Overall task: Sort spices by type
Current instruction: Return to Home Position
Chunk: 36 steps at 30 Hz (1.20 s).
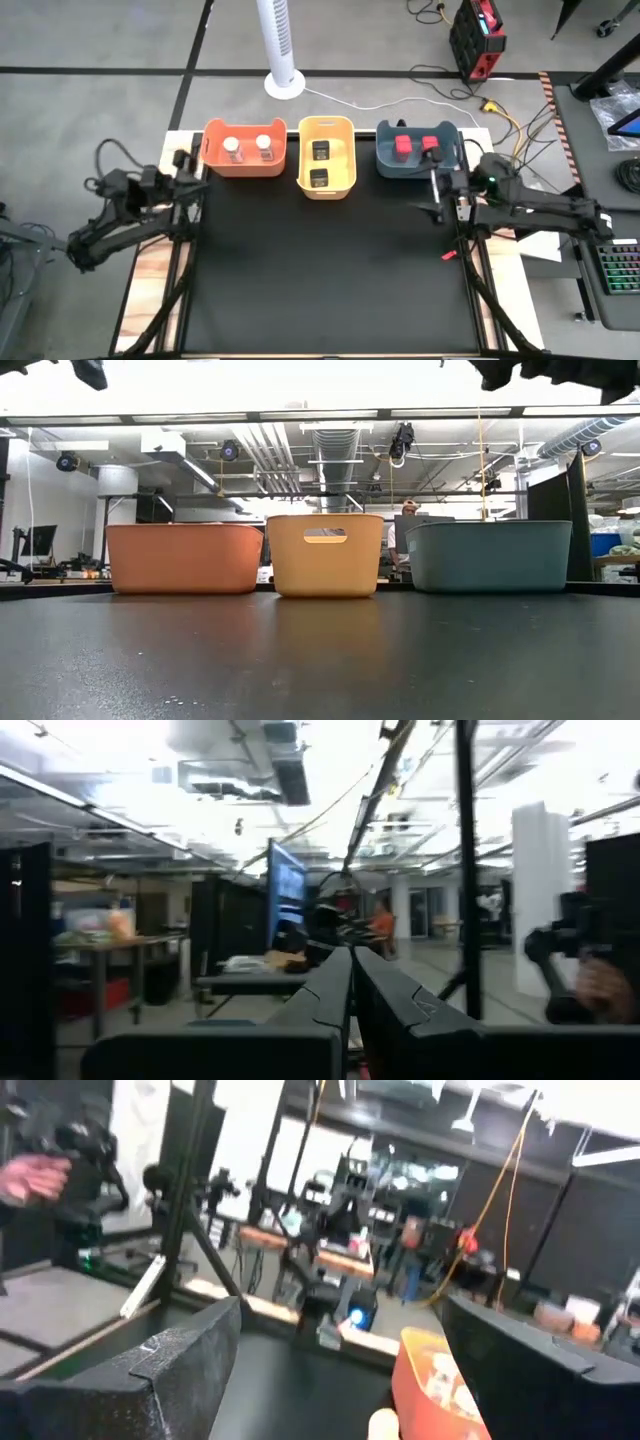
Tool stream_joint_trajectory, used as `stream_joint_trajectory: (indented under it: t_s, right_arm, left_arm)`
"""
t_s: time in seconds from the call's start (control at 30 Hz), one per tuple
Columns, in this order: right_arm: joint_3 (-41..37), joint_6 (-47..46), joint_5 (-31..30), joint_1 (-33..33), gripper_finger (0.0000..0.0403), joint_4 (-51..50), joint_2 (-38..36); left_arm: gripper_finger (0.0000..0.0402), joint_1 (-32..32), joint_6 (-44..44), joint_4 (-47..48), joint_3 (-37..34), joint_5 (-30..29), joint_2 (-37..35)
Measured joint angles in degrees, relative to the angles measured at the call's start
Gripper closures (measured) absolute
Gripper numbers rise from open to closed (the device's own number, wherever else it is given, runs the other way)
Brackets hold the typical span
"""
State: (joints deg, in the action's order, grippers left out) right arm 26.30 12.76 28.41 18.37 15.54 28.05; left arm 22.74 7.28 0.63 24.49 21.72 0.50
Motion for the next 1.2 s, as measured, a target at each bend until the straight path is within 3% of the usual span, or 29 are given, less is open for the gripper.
stream_joint_trajectory:
  t_s: [0.13,0.3,0.63,0.73,0.83,1.2]
  right_arm:
    - [-1.6,-2.6,0.1,0.0,0.007,-0.4,-5.3]
    - [-5.0,-4.3,0.0,0.0,0.0077,-0.2,-11.3]
    - [-17.4,-7.4,-0.2,0.0,0.0065,-0.1,-23.4]
    - [-21.5,-8.8,-1.5,0.0,0.0061,0.0,-26.5]
    - [-25.8,-9.3,-1.4,0.0,0.0061,1.4,-28.0]
    - [-25.6,-4.7,-3.6,-0.2,0.0076,-0.8,-25.6]
  left_arm:
    - [0.0401,-0.1,2.8,0.7,-0.8,2.9,0.7]
    - [0.0402,-0.1,2.2,-2.9,-3.9,1.9,1.0]
    - [0.0402,-0.1,6.9,-29.9,-24.0,1.8,-0.1]
    - [0.0402,-0.2,6.3,-22.8,-22.7,1.7,0.0]
    - [0.0402,-0.2,3.7,-22.7,-23.2,3.2,0.0]
    - [0.0402,-0.2,-11.1,-11.4,-23.9,4.3,0.9]
